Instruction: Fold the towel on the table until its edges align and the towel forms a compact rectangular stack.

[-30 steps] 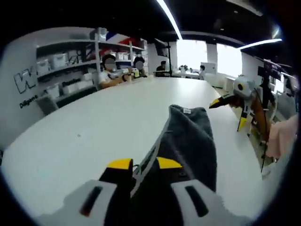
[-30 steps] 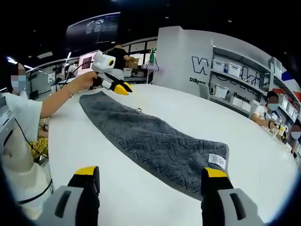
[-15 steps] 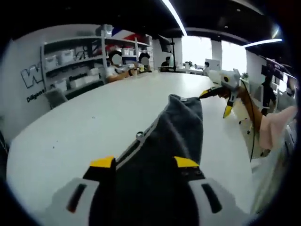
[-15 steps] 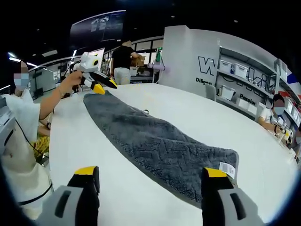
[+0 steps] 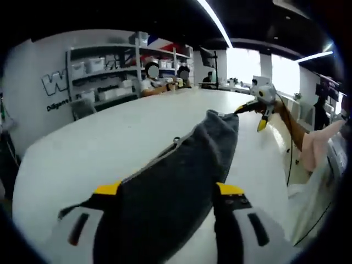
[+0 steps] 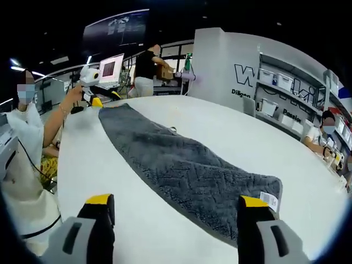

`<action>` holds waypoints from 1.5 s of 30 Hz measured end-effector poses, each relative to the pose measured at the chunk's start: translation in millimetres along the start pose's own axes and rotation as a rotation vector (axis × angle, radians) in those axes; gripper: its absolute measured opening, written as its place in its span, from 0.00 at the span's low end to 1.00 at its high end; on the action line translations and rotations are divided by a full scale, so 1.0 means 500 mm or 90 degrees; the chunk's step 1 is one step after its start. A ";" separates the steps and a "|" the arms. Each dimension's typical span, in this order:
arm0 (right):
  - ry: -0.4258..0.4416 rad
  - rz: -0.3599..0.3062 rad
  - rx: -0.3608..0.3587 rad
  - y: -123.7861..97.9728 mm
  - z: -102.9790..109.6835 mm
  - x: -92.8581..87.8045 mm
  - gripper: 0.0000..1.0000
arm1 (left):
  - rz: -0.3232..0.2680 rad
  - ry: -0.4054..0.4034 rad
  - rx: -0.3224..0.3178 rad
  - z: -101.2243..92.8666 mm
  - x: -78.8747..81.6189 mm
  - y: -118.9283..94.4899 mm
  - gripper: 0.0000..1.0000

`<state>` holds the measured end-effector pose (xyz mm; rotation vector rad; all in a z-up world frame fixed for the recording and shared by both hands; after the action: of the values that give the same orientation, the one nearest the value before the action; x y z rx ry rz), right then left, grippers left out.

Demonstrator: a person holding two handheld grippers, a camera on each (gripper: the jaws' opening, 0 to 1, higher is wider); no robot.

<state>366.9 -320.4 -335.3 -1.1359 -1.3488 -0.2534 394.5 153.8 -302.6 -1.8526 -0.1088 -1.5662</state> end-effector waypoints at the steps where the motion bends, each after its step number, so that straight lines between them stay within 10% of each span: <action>1: -0.002 0.006 0.003 0.004 0.003 0.000 0.97 | 0.005 -0.013 0.019 0.001 -0.017 -0.015 0.76; 21: -0.027 0.015 0.022 0.028 0.030 0.031 0.99 | 0.072 -0.089 0.068 -0.026 -0.164 -0.114 0.99; 32: -0.041 -0.035 0.066 0.092 0.062 0.132 0.96 | 0.055 -0.118 0.100 -0.024 -0.212 -0.165 0.99; 45: -0.099 -0.089 0.116 0.249 0.090 0.253 0.54 | 0.010 -0.130 0.132 -0.032 -0.212 -0.216 0.98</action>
<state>464.1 -169.8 -297.6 -0.9256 -1.5585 -0.1412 300.9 264.5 -348.7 -1.8385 -0.3357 -1.2989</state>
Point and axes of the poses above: the point that each gripper's makers call its tool centre point, and the gripper's own axes: y roughly forward along the fingers, z roughly to its left, x roughly out of its top, the point moved 7 cm from there along -y, roughly backward along the fingers, and after that the axes turned 10 degrees about -x, right-handed, at the moved point
